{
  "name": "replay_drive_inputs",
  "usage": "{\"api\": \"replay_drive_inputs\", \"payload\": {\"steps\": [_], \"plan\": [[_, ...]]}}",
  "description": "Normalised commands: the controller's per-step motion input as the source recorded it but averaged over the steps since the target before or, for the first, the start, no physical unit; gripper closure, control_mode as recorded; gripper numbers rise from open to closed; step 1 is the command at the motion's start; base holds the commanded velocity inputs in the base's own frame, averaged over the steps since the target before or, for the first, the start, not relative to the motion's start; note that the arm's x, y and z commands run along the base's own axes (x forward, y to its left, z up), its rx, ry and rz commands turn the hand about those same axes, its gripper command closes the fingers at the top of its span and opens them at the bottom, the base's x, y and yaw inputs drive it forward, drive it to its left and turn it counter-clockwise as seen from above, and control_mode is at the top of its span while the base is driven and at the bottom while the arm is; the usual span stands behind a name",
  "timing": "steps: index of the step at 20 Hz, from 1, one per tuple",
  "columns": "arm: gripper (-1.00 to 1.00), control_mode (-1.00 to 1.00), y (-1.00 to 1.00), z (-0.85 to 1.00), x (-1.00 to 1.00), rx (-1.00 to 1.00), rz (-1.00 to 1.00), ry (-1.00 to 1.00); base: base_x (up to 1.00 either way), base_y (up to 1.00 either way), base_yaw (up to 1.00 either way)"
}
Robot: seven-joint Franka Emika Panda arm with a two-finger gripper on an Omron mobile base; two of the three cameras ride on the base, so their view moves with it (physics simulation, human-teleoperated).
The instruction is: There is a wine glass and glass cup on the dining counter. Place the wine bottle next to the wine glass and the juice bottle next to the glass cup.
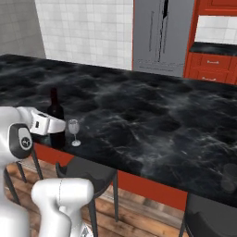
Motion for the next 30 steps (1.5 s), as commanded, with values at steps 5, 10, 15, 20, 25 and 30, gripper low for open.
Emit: {"api": "replay_drive_inputs", "payload": {"steps": [5,10,15,20,25,30], "plan": [[1.00,-1.00,-0.32,0.01,0.11,0.00,0.29,0.01,0.00,0.00,0.00],[1.00,-1.00,-0.39,0.00,0.05,0.00,0.35,-0.06,0.00,0.00,0.00],[1.00,-1.00,-0.38,-0.01,0.02,0.01,0.32,-0.18,0.00,0.00,0.00],[1.00,-1.00,-0.35,-0.07,0.00,0.02,0.31,-0.25,0.00,0.00,0.00],[1.00,-1.00,-0.17,-0.23,0.13,0.06,0.30,-0.11,0.00,0.00,0.00],[1.00,-1.00,-0.04,-0.29,0.28,0.01,0.35,0.00,0.00,0.00,0.00]]}}
